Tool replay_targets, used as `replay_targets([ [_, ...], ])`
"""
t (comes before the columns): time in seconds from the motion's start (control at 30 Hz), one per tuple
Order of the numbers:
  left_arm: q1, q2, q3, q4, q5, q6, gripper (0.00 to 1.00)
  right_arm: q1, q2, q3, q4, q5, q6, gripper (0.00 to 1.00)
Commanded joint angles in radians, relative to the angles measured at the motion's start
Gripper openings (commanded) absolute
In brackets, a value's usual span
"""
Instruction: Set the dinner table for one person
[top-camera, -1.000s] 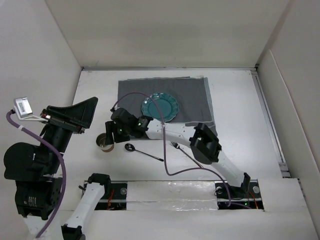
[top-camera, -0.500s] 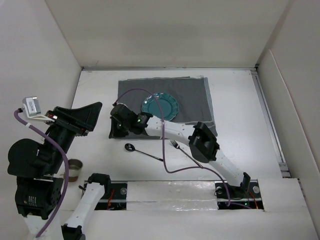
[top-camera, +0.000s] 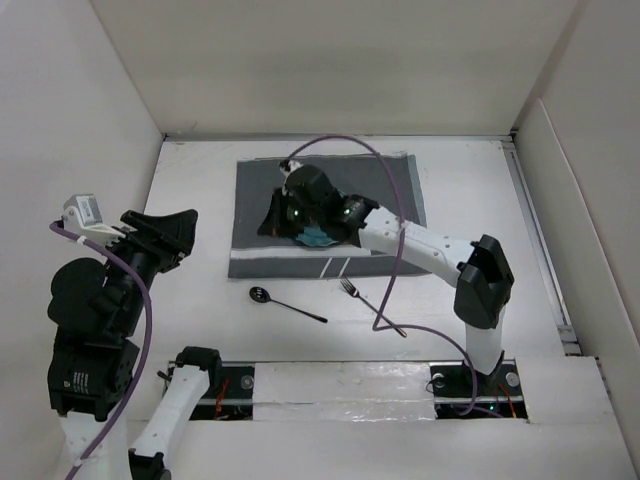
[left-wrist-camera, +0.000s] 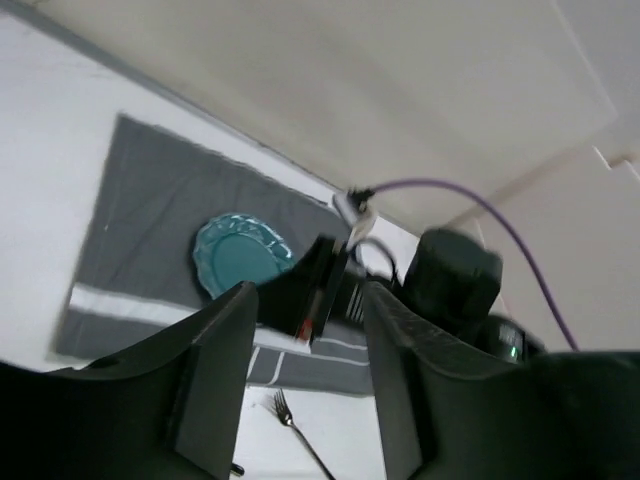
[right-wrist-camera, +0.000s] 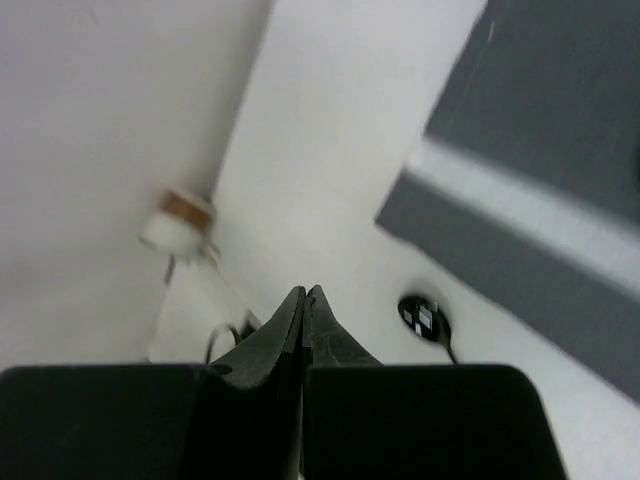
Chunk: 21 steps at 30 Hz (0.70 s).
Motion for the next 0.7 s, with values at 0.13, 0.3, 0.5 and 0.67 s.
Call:
replay_targets([
  [0.13, -0.002, 0.04, -0.057, -0.158, -0.294, -0.015, 0.18, 0.064, -0.158, -0.258, -0.017, -0.047, -0.074, 0.0],
  [0.3, -0.002, 0.083, -0.115, -0.325, -0.442, -0.098, 0.0, 0.076, -0.343, -0.494, 0.018, -0.056, -0.088, 0.0],
  [0.5, -0.002, 0.115, -0.169, -0.446, -0.439, -0.144, 0.35, 0.076, -0.534, -0.724, 0.039, -0.084, -0.088, 0.0],
  [0.67, -0.002, 0.148, -0.244, -0.448, -0.4, -0.229, 0.57, 0.076, -0.669, -0.865, 0.068, -0.13, -0.065, 0.0],
])
